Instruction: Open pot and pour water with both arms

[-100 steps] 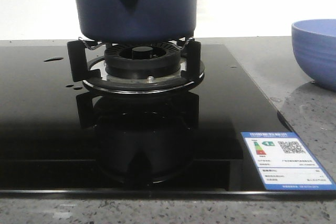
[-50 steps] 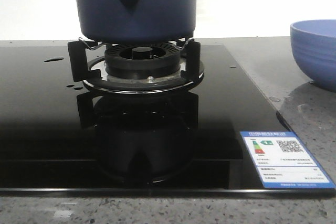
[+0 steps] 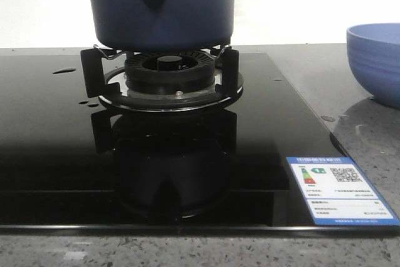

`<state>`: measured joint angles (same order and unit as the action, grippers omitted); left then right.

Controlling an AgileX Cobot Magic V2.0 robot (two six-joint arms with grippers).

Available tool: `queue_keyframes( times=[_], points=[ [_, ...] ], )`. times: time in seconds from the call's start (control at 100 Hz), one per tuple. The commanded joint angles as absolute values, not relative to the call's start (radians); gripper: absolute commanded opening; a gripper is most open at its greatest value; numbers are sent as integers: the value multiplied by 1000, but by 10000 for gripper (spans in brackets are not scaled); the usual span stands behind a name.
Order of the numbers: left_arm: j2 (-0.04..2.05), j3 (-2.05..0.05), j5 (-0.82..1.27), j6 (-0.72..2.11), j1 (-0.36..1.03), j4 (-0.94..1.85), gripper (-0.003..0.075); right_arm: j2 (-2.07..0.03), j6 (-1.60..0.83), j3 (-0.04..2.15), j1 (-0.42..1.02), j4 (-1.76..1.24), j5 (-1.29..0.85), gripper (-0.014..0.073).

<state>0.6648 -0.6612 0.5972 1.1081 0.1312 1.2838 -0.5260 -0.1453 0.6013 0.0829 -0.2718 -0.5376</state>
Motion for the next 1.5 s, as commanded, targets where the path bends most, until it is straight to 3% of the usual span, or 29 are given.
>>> queue_keyframes(
  times=[0.0, 0.17, 0.67, 1.02, 1.49],
  points=[
    [740, -696, 565, 1289, 140, 1524, 445, -539, -157, 639, 86, -274, -453, 510],
    [893, -744, 629, 1447, 140, 1652, 442, -539, -157, 639, 86, -274, -453, 507],
    [1317, -1068, 868, 1573, 160, 1648, 442, -539, -157, 639, 86, -274, -453, 507],
    [1419, -1181, 791, 1723, 257, 1549, 443, -539, -157, 639, 86, -274, -455, 507],
    [1473, -1210, 663, 1759, 290, 1598, 443, -539, -157, 639, 86, -274, -457, 507]
  ],
)
